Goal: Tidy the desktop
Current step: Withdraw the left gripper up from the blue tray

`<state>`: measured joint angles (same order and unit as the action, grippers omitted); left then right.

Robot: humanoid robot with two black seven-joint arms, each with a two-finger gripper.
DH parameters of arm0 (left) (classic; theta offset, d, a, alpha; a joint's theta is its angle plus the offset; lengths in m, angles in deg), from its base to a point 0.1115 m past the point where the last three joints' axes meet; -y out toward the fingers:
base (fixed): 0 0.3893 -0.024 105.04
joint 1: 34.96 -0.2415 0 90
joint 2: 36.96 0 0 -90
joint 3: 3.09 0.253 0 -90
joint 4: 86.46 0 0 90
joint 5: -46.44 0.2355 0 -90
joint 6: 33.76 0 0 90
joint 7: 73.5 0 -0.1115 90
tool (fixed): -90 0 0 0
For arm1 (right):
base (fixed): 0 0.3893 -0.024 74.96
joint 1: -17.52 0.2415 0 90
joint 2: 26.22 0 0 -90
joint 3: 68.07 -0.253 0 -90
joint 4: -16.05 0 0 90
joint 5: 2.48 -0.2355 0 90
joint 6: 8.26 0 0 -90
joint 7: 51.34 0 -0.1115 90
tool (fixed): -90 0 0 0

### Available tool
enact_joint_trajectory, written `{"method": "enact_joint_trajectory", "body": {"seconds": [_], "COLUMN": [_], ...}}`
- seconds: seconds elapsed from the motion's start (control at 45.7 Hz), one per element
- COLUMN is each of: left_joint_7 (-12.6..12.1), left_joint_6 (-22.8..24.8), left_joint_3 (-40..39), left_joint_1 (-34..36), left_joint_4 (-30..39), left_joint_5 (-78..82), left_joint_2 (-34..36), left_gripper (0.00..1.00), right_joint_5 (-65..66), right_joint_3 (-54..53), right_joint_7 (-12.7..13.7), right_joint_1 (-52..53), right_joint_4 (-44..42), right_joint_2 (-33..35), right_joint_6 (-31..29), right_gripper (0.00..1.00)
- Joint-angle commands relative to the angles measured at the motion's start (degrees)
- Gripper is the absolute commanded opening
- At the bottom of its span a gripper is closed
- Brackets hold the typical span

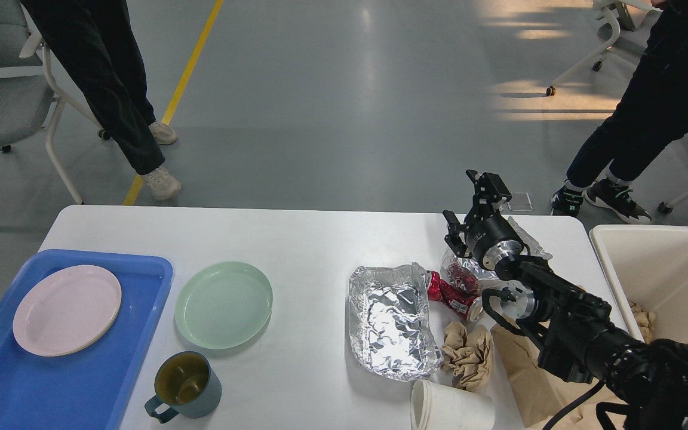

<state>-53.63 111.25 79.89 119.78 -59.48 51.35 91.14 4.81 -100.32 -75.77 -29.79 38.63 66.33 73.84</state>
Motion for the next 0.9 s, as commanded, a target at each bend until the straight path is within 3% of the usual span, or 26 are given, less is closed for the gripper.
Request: {"method": "enact_joint_trajectory", "body": {"seconds": [0.0,0.175,0.328,0.482,0.591,0.7,0.788,0.876], "left_joint_7": [0.0,0.0,-0.1,-0.2,-0.2,0.0,-0.2,0.0], "left_joint_6": [-0.2,-2.1,-6.7,-8.2,-7.7,-5.6,-1.0,0.0], "left_joint_3": [0.2,0.3,0.3,0.4,0.3,0.2,1.4,5.1], "left_joint_1": [0.0,0.0,0.0,0.0,0.0,1.5,7.6,15.6], "left_joint_4": [0.0,0.0,0.1,0.1,0.5,3.4,8.9,14.7], "left_joint_5": [0.0,0.0,0.0,0.0,0.1,0.2,0.4,0.4], "left_joint_2": [0.0,-0.1,-0.8,-1.3,-1.5,-1.5,-1.3,-1.3], "left_gripper": [0.07,0.1,0.33,0.46,0.53,0.72,0.93,0.96], "right_joint_5": [0.0,0.0,0.0,0.0,0.0,0.0,0.0,0.0], "right_joint_3": [0.0,0.0,0.0,0.0,0.0,0.0,0.0,0.0], "right_joint_7": [0.0,0.0,0.0,0.0,0.0,0.0,0.0,0.0], "right_joint_1": [0.0,0.0,-0.1,0.0,0.0,-0.1,0.0,-0.1], "right_joint_4": [0.0,0.0,0.0,0.0,0.0,0.0,0.0,0.0], "right_joint_2": [0.0,0.0,0.0,0.0,0.0,0.0,0.0,0.0], "right_joint_6": [0.0,0.0,0.0,0.0,0.0,0.0,0.0,0.0], "right_gripper": [1.0,1.0,1.0,1.0,1.0,1.0,1.0,1.0]}}
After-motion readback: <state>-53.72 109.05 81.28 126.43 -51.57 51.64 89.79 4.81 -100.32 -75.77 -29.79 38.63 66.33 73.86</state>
